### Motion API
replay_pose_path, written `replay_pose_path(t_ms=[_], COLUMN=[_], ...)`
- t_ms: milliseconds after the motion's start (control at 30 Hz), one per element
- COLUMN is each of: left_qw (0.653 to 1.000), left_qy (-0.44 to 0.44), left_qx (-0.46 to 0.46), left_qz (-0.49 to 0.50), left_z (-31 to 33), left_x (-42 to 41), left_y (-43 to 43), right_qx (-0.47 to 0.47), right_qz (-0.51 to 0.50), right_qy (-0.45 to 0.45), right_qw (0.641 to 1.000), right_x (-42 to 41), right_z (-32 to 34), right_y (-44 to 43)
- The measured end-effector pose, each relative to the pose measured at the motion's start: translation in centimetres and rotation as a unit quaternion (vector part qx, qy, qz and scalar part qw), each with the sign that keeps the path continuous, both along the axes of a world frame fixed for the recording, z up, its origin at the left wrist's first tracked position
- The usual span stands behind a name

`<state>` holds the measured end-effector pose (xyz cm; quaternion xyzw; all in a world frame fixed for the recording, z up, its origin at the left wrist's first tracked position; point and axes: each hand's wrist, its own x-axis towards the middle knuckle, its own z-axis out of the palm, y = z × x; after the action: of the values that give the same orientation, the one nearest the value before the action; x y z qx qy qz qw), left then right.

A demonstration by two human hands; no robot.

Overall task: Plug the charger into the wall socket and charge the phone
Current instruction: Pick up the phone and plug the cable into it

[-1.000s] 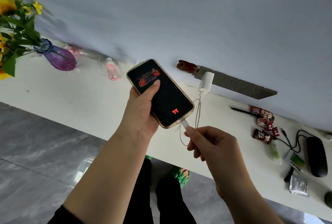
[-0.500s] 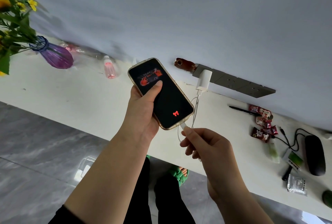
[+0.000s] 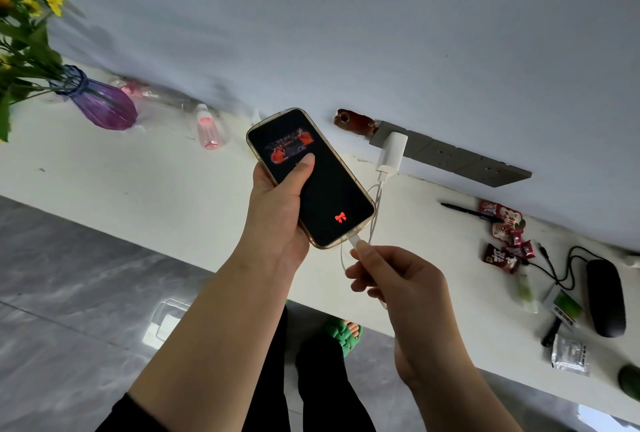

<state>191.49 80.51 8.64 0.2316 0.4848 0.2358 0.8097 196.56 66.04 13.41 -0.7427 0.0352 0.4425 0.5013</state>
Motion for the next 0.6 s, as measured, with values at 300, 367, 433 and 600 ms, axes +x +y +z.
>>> replay_pose_path(t_ms=[300, 367, 433, 600], left_qw=[1.0, 1.0, 0.999, 0.996], left_qy=[0.002, 0.006, 0.007, -0.025], left_qx=[-0.006, -0.01, -0.033, -0.079], left_qz=[0.0, -0.008, -0.011, -0.02], left_z=[-0.5, -0.6, -0.6, -0.9], left_x=[-0.5, -0.8, -1.2, -2.3], left_y=[-0.2, 0.0, 0.2, 0.4], right_qx=[-0.01, -0.021, -0.03, 0.008], right_qz=[0.019, 0.062, 0.095, 0.075], right_qy=[0.002, 0.011, 0.0, -0.022], right_qw=[1.0, 0.998, 0.995, 0.997], right_x=[-0.4, -0.4, 0.1, 3.2], right_z=[-0.6, -0.8, -0.8, -2.2], right_y=[-0.1, -0.2, -0.4, 1.2])
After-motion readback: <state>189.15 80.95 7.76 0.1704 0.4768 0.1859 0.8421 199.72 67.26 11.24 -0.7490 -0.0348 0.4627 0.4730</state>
